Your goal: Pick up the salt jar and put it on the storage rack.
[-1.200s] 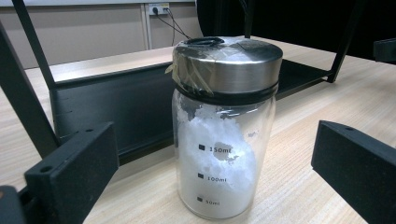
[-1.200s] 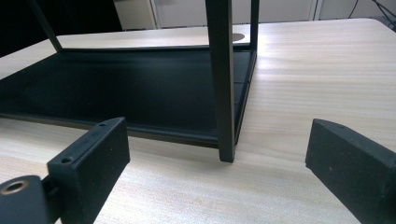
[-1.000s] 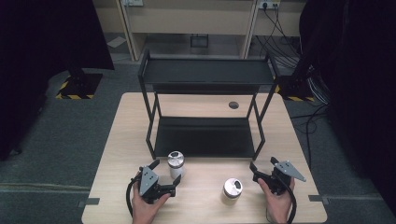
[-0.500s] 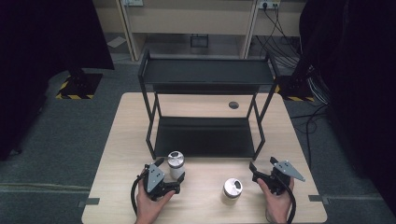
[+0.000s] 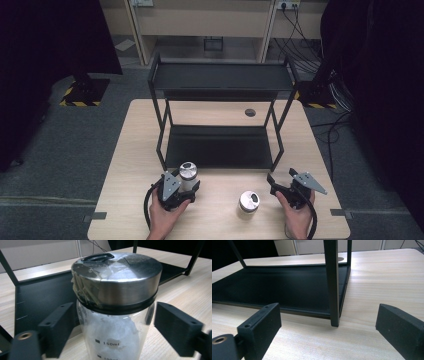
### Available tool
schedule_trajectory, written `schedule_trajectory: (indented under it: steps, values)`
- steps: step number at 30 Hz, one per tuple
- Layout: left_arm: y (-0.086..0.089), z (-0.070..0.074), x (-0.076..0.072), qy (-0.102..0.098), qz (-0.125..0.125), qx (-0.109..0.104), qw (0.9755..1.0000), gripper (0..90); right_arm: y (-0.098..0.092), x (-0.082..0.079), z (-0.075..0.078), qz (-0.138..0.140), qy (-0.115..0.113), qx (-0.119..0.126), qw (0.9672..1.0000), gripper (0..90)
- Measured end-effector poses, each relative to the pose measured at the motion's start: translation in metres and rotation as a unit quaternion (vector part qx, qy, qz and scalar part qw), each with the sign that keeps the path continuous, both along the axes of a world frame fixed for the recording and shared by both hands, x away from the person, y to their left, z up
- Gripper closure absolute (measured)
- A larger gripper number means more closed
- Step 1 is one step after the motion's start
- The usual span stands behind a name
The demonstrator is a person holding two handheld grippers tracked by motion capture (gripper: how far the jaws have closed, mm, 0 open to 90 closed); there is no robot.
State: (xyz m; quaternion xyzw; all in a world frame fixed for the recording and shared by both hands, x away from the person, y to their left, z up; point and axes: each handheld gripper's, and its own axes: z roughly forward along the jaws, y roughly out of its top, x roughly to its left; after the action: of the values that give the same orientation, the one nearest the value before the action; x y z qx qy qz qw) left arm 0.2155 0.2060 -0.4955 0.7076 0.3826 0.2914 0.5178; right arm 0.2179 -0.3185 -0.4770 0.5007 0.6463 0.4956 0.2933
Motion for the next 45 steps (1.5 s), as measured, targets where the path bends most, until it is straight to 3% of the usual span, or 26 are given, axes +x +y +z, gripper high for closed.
schedule_trajectory:
  steps: [4,18,21,26,34,45]
  values:
    - [0.000,-0.001,0.001,0.000,0.002,-0.006,1.0000,29.6,0.000,0.000,0.000,0.000,0.000,0.001,1.0000,6.3]
    - [0.001,-0.002,0.001,-0.005,-0.006,-0.008,0.9999,30.4,0.000,0.000,0.000,0.001,0.000,-0.001,1.0000,6.3]
    - [0.003,-0.004,0.001,-0.008,-0.009,-0.016,0.9998,30.5,0.000,0.000,0.000,0.001,0.001,0.000,1.0000,6.4]
    - [0.007,0.004,-0.006,-0.034,-0.004,-0.036,0.9988,30.5,-0.001,0.001,0.000,0.002,0.002,0.001,1.0000,6.4]
    - [0.011,0.022,-0.018,-0.074,0.004,-0.049,0.9960,30.5,-0.001,0.001,0.001,0.002,0.002,0.000,1.0000,6.4]
    - [0.010,0.030,-0.022,-0.084,0.002,-0.049,0.9953,30.5,-0.001,0.001,0.001,0.002,0.003,0.001,1.0000,6.3]
